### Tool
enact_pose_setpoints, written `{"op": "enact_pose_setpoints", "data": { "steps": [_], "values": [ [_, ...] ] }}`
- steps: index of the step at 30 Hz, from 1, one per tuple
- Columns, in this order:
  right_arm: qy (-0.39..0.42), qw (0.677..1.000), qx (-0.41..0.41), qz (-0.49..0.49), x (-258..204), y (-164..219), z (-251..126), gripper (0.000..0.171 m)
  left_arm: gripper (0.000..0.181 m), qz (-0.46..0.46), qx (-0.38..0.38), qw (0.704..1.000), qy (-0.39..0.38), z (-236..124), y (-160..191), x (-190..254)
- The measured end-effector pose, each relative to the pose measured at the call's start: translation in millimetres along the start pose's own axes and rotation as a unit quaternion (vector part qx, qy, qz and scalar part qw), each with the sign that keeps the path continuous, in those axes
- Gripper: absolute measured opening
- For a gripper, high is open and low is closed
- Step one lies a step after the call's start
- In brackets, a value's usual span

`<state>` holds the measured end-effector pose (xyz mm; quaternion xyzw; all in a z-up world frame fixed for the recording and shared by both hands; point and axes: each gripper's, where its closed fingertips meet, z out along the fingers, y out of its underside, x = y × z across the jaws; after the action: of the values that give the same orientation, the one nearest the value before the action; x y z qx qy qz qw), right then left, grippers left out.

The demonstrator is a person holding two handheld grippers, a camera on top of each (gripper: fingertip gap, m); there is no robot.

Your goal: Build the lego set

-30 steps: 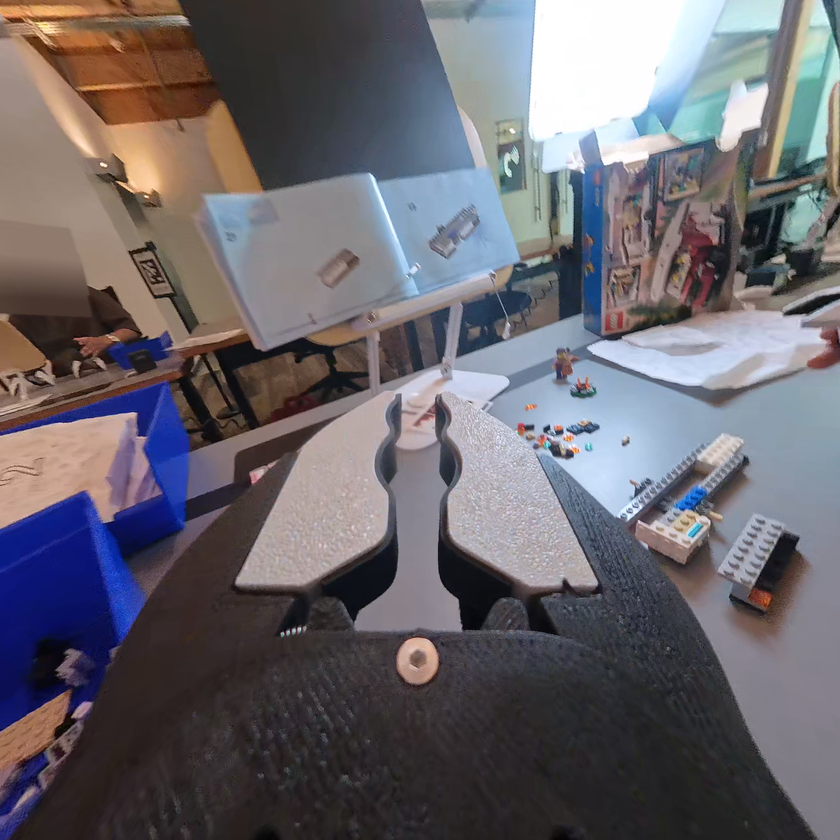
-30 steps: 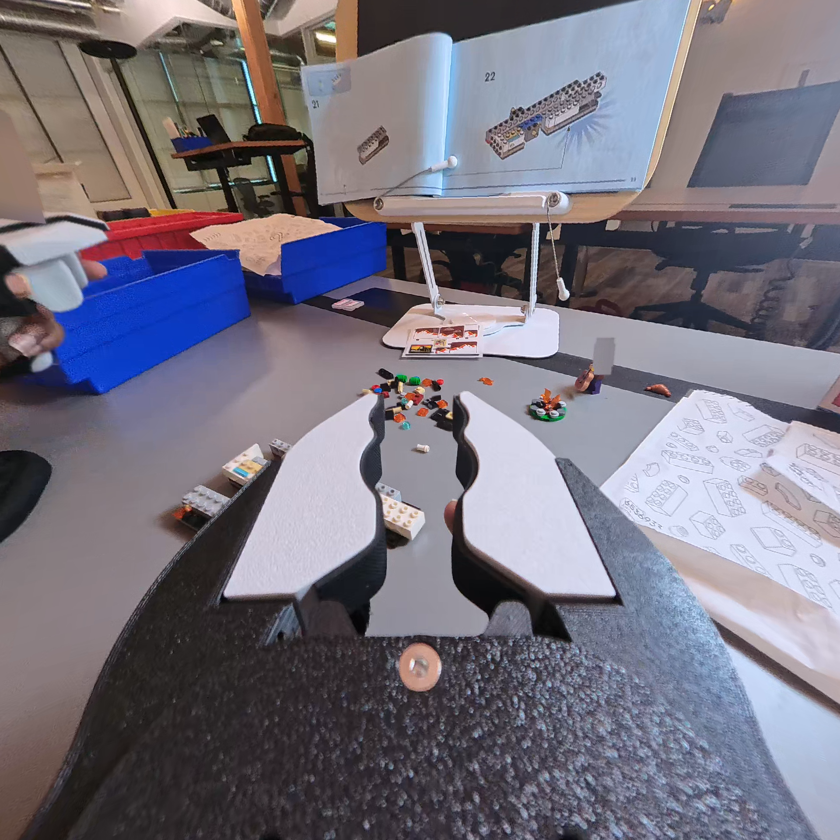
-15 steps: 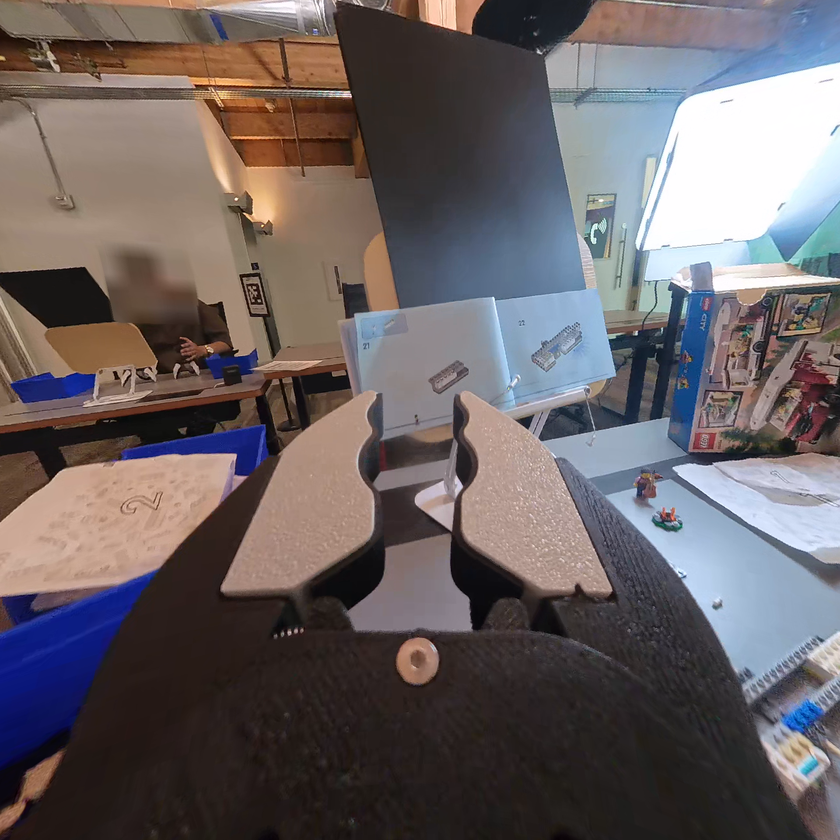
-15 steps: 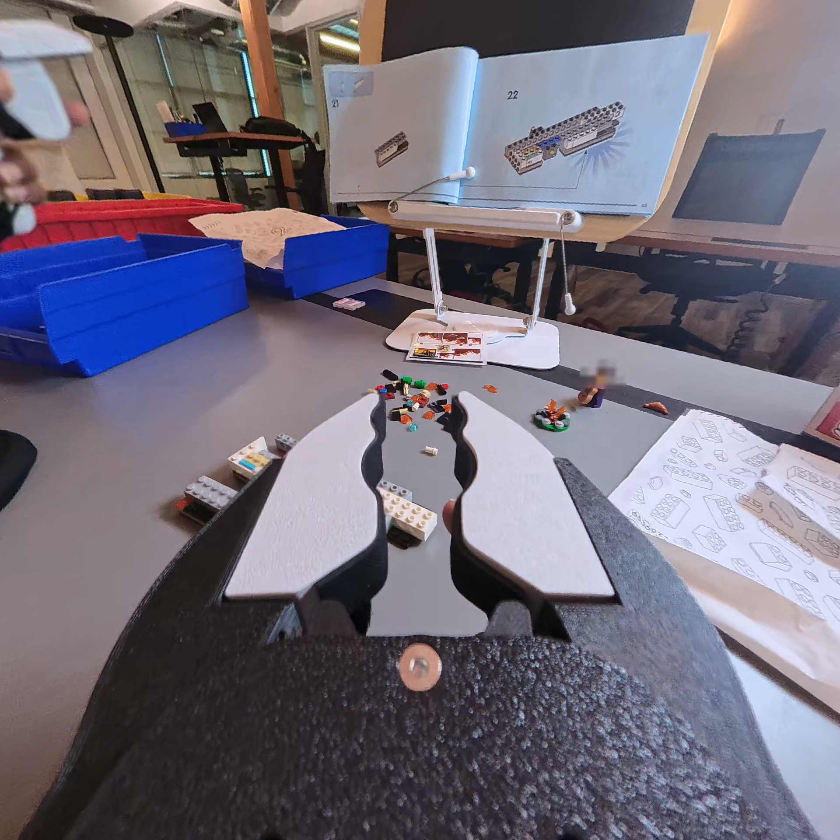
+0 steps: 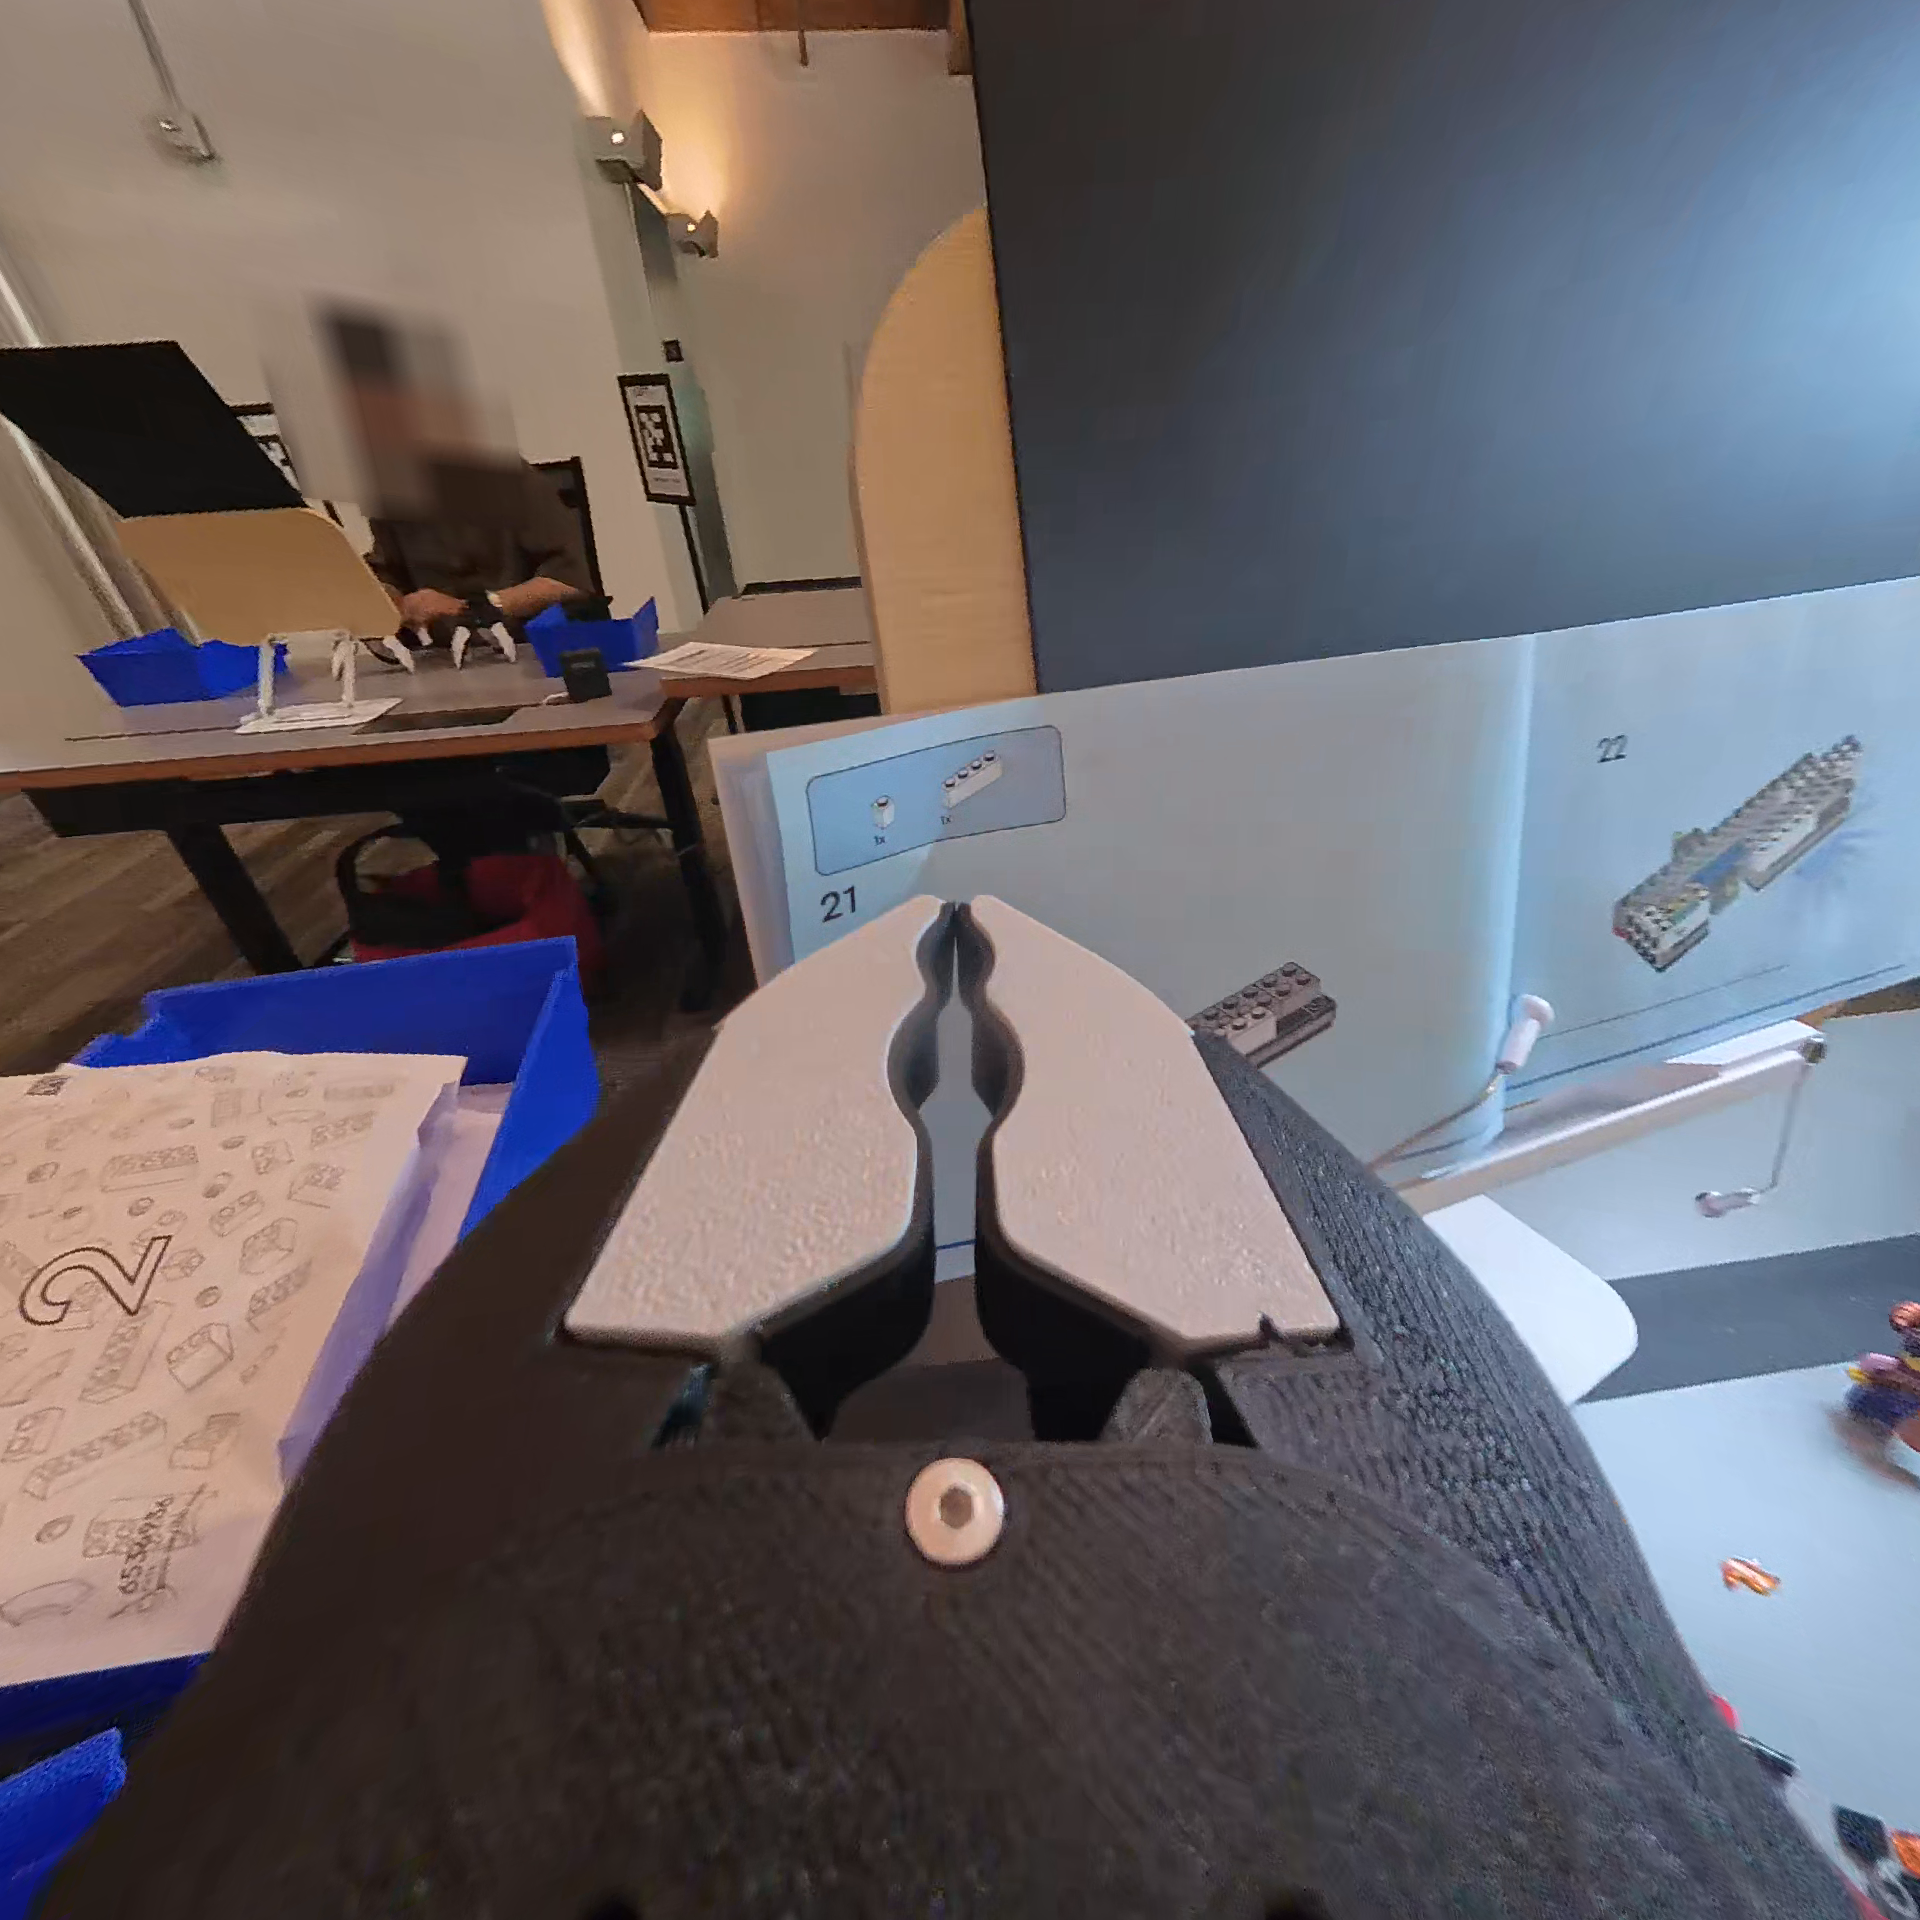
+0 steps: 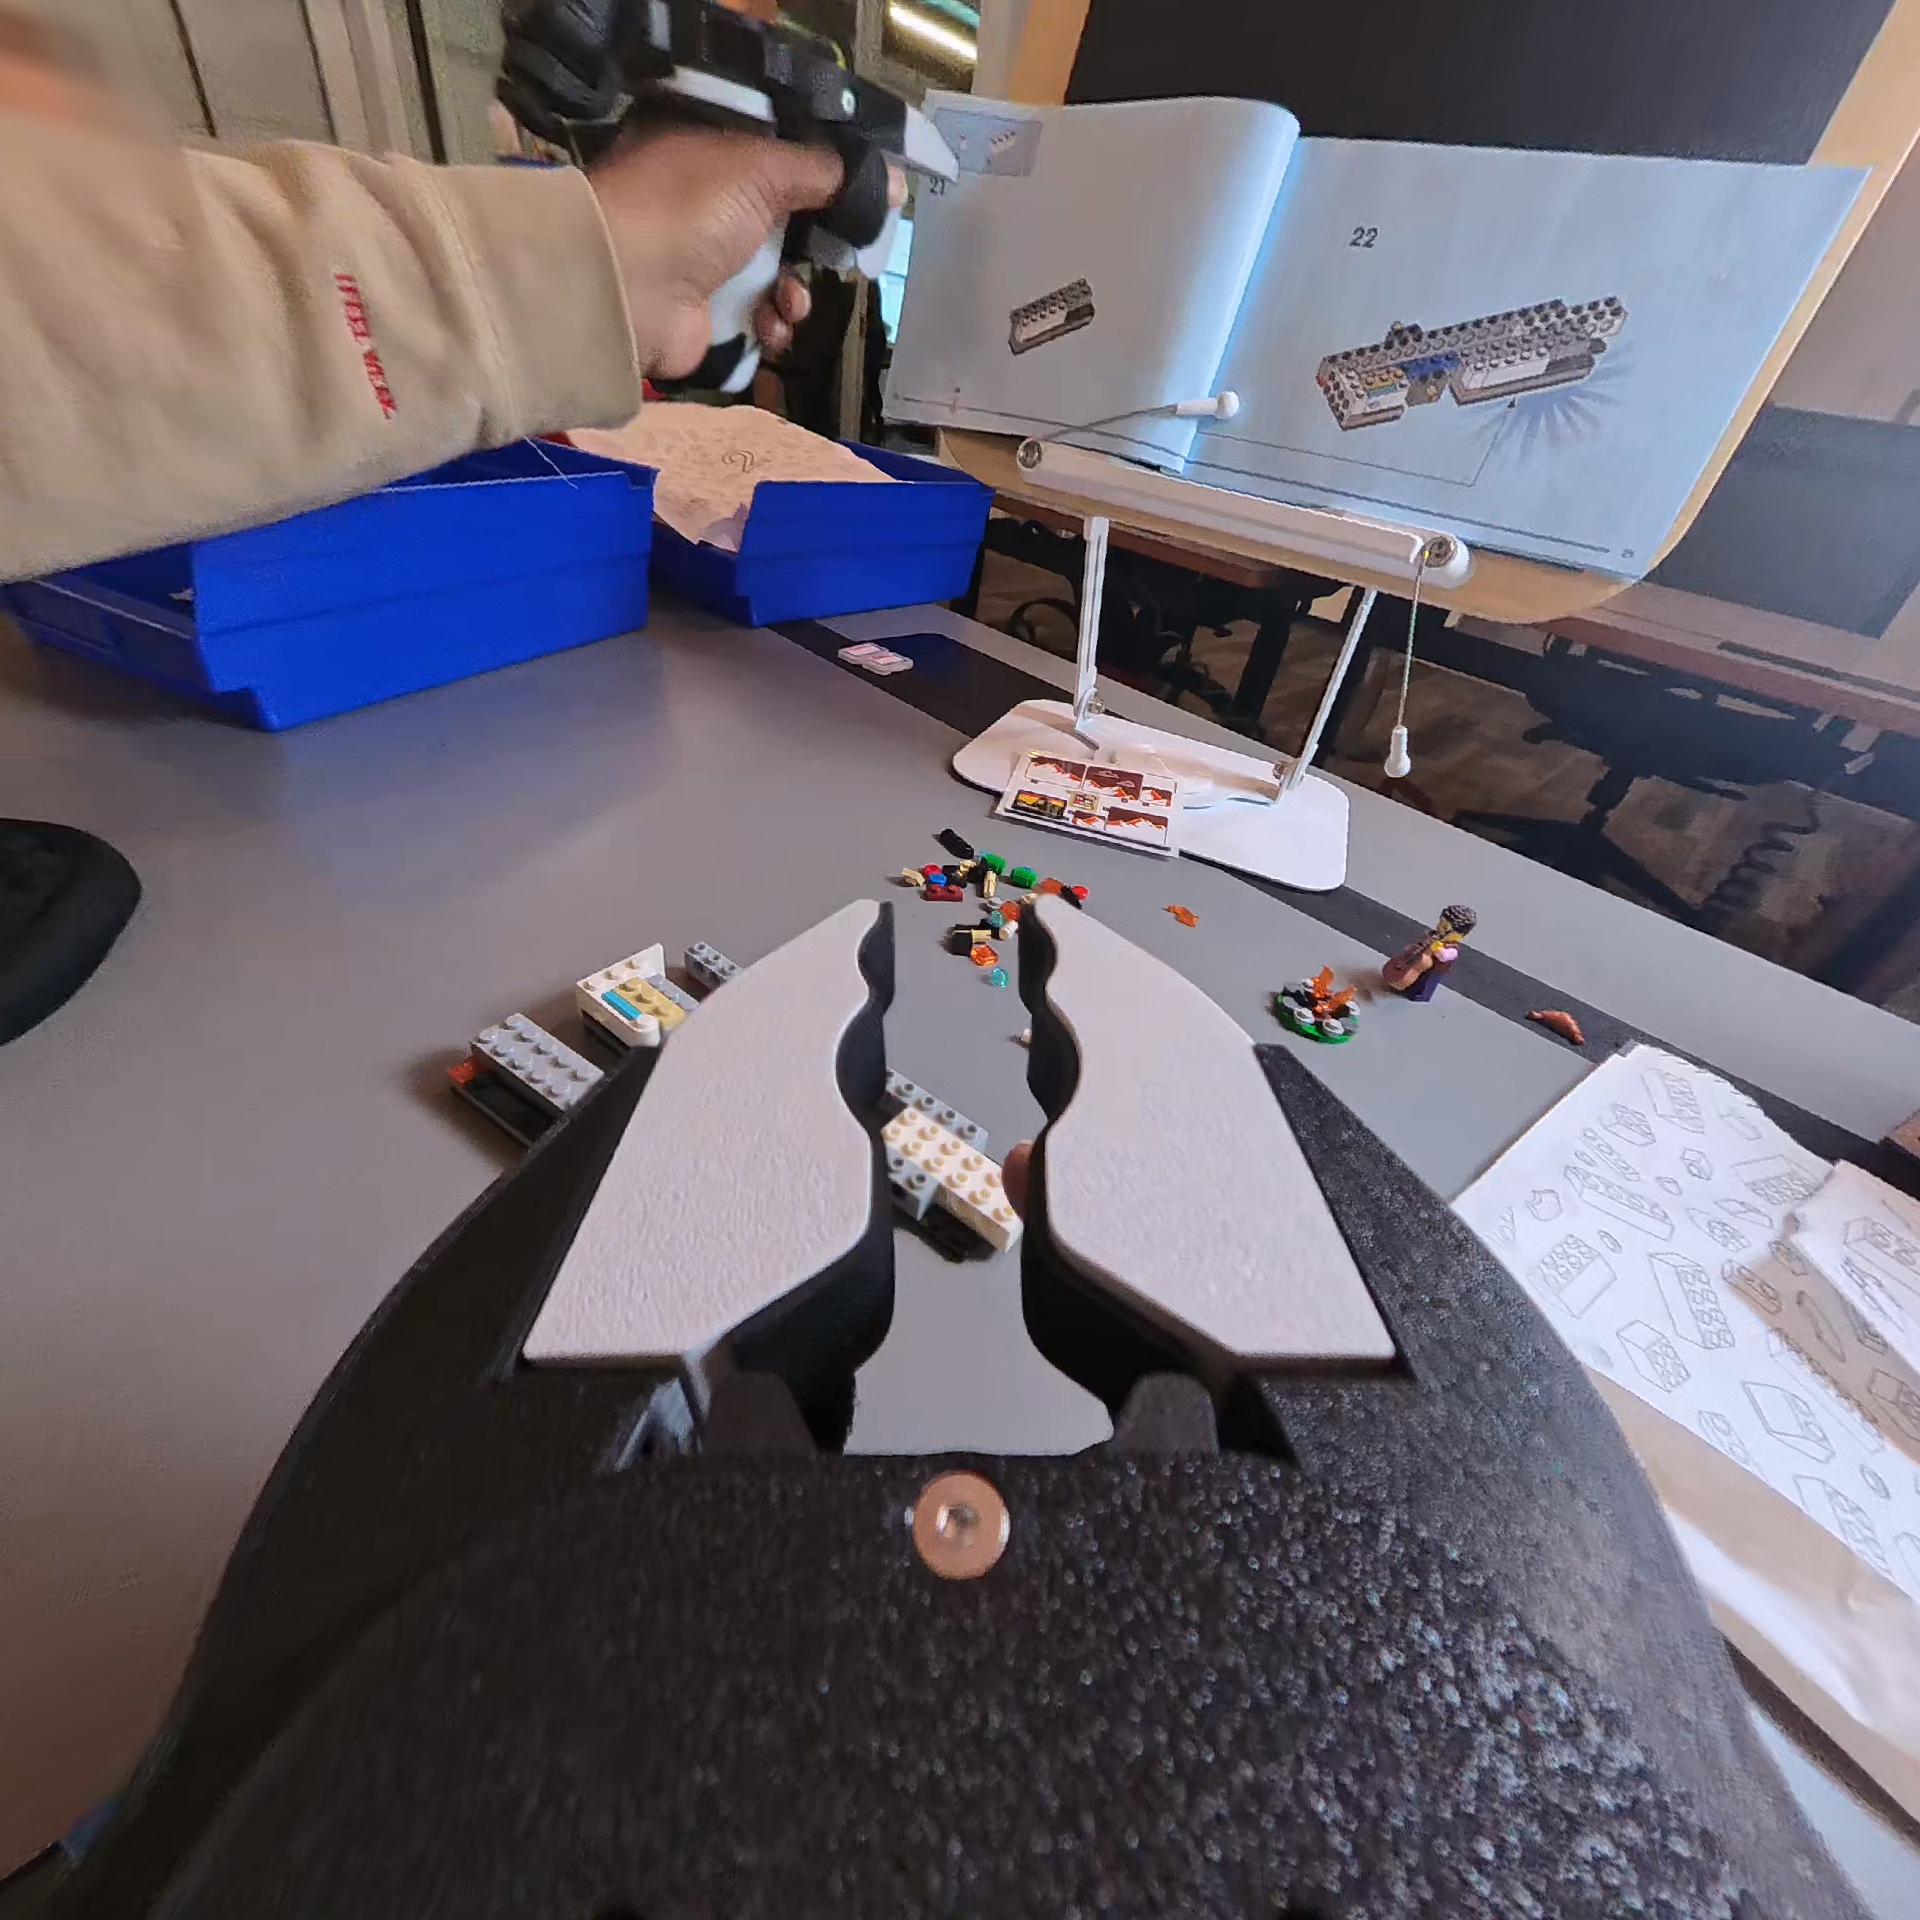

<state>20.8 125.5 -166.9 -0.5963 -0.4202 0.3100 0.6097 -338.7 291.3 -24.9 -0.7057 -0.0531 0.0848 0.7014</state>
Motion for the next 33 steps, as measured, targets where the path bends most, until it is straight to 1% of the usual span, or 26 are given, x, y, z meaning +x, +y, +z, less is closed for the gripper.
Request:
{"op": "enact_pose_setpoints", "data": {
  "steps": [6,8,14,18,21,23,25,27,29,33],
  "values": [
    [-0.015,1.000,0.013,-0.003,-4.7,-10.6,-3.4,0.023,0.000,0.024,0.014,0.999,-0.021,1.3,-6.8,1.2],
    [-0.016,1.000,0.018,-0.001,-4.7,-13.9,-5.3,0.023,0.000,0.030,0.008,0.999,-0.022,1.2,-5.7,3.0],
    [-0.016,1.000,0.022,0.003,-6.1,-15.6,-8.0,0.023,0.003,0.049,0.009,0.999,-0.007,-10.7,-17.1,4.6],
    [-0.011,1.000,0.020,0.002,-4.4,-13.6,-10.2,0.023,0.013,0.077,0.027,0.996,0.032,-43.1,-32.7,5.0],
    [-0.003,1.000,0.015,0.010,0.6,-11.1,-11.3,0.023,0.016,0.096,0.023,0.993,0.060,-81.6,-41.2,-5.5],
    [-0.004,1.000,0.014,0.025,3.0,-10.1,-11.5,0.023,0.017,0.109,0.008,0.992,0.069,-108.9,-44.3,-22.2],
    [-0.008,0.999,0.010,0.046,3.9,-7.9,-10.5,0.023,0.023,0.118,-0.035,0.988,0.089,-133.9,-37.9,-41.7],
    [-0.015,0.998,0.003,0.066,3.0,-4.1,-9.0,0.023,0.029,0.129,-0.083,0.982,0.111,-157.8,-23.8,-63.5],
    [-0.021,0.996,-0.004,0.084,2.0,0.3,-7.3,0.023,0.028,0.150,-0.118,0.977,0.098,-178.8,-6.7,-94.9],
    [-0.016,0.994,-0.023,0.103,4.9,11.8,-3.9,0.023,0.027,0.154,-0.227,0.957,0.090,-215.7,52.5,-143.6]
  ]
}}
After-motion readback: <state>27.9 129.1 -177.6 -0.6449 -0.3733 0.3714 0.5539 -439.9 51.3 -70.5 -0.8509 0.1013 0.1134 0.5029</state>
